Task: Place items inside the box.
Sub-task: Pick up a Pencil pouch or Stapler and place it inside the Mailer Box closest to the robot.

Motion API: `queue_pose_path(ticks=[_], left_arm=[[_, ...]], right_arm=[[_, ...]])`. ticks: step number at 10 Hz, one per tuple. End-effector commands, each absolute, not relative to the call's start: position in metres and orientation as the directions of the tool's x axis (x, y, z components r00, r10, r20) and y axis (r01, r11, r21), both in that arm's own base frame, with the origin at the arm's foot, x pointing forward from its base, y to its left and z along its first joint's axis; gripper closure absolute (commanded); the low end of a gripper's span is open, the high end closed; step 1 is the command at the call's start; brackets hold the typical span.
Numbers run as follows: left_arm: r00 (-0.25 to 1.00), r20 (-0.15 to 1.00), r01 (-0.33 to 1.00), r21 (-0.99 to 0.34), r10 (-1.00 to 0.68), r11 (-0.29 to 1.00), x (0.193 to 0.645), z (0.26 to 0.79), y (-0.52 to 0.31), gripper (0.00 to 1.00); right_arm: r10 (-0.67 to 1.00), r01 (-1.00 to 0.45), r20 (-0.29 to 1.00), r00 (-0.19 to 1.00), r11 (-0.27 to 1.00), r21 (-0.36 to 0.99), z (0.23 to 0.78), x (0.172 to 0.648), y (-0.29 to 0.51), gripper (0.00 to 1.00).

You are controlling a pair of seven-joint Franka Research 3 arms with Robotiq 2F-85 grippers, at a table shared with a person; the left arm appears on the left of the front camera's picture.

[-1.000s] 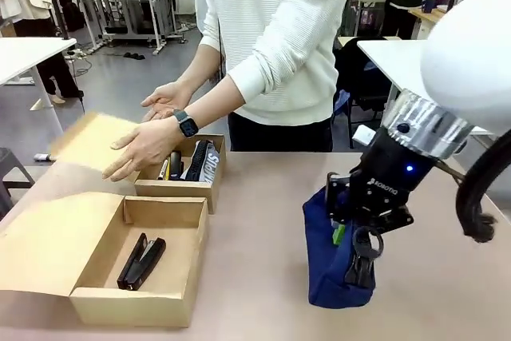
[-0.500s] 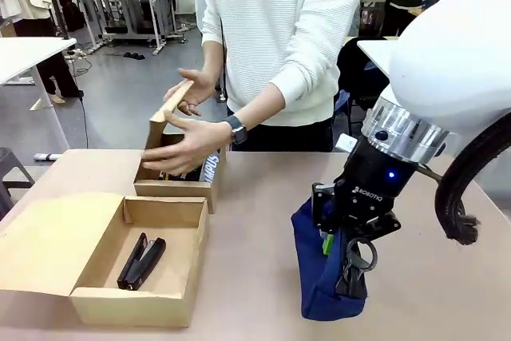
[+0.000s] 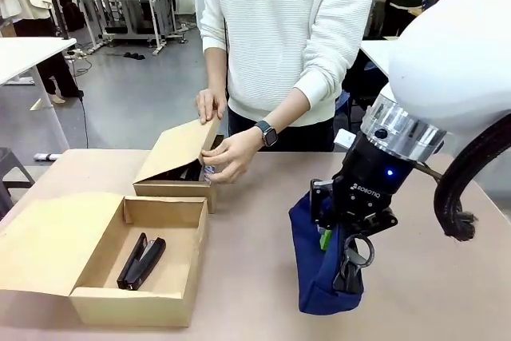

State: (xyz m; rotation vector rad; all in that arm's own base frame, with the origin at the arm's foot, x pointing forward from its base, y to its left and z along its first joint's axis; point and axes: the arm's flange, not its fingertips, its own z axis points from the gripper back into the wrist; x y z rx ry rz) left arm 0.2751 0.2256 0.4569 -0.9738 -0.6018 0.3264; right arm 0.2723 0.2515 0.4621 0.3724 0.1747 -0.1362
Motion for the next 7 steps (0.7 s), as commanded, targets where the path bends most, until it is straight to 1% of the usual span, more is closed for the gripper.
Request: queue_pose_path(ticks=[1, 7], left_arm=[[0.784, 0.347, 0.032, -0.851, 0.515, 0.525, 0.2751, 0.4568, 0.2248, 0.00], [0.784, 0.347, 0.032, -0.851, 0.515, 0.525, 0.2751, 0.4568, 0.2248, 0.00]], right_arm=[[-0.057, 0.127, -0.185, 0.981, 0.912, 0.391, 0.4607, 0.2811, 0.2628, 0.93], [-0.063, 0.135, -0.191, 0.980, 0.909, 0.395, 0.4604, 0.2833, 0.2678, 0.93]])
